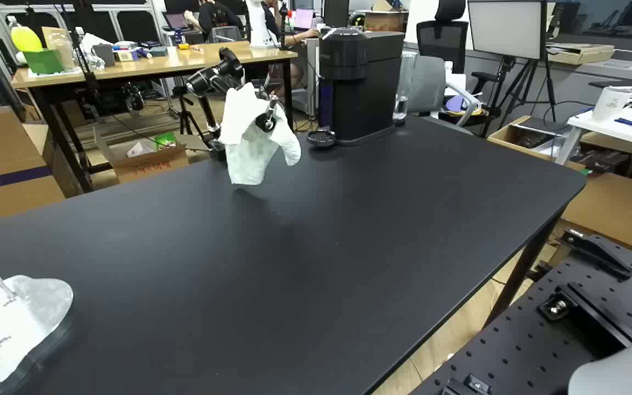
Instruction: Take the cloth off the stand and put it on the table
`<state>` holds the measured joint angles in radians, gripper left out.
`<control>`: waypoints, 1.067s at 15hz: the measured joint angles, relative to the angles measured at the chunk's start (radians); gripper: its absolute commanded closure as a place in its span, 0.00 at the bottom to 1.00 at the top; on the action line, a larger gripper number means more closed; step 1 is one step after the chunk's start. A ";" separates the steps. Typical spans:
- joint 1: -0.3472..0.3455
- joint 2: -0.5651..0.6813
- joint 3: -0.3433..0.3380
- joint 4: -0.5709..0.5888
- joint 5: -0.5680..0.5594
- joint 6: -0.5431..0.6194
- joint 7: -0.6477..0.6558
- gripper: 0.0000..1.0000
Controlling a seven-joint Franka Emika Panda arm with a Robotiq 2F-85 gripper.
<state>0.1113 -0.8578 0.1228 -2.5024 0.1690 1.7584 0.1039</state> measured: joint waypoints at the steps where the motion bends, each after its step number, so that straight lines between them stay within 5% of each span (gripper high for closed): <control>1: 0.000 0.000 0.000 0.000 0.000 0.003 0.000 0.00; 16: -0.019 0.016 -0.001 -0.004 -0.019 0.048 -0.008 0.00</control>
<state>0.0926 -0.8417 0.1217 -2.5060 0.1502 1.8064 0.0964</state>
